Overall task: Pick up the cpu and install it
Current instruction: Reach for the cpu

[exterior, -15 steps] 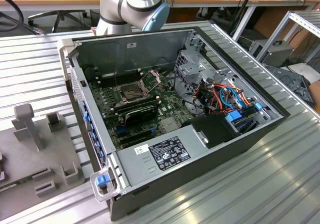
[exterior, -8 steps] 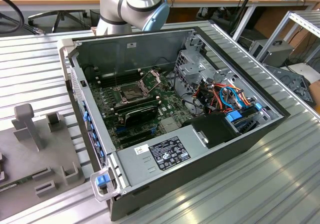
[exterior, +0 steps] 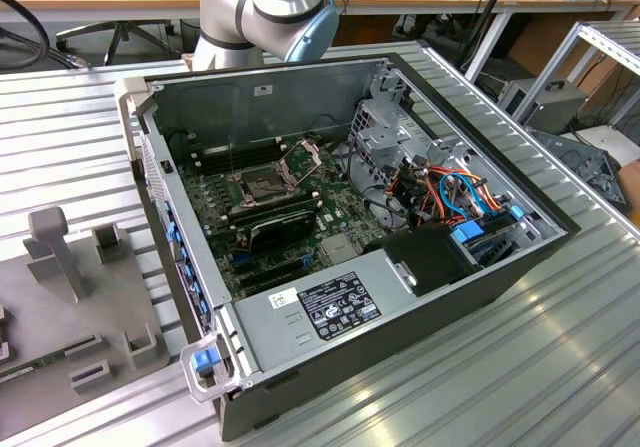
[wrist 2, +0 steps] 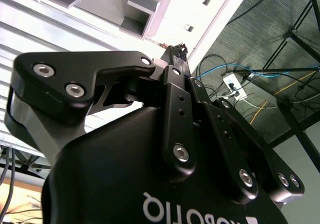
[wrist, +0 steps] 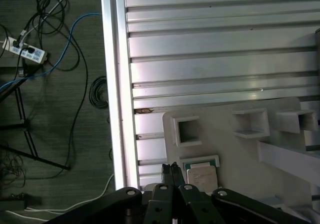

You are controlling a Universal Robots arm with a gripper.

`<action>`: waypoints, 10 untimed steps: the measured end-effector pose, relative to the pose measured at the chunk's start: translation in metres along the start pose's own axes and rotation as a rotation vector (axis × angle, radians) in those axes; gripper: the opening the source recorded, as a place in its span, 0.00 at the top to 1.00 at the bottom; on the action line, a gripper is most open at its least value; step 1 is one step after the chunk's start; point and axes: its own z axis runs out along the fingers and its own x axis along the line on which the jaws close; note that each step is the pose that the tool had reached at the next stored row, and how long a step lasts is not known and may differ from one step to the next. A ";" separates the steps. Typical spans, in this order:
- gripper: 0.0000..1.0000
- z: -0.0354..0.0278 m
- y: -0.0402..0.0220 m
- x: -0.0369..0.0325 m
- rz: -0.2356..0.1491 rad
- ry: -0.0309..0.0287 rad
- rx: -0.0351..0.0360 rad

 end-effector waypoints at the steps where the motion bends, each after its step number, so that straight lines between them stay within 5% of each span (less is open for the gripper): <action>1: 0.89 0.0004 0.0000 0.0000 0.000 0.0001 0.0001; 10: 0.89 0.0037 -0.0002 0.0001 0.000 0.0000 0.0000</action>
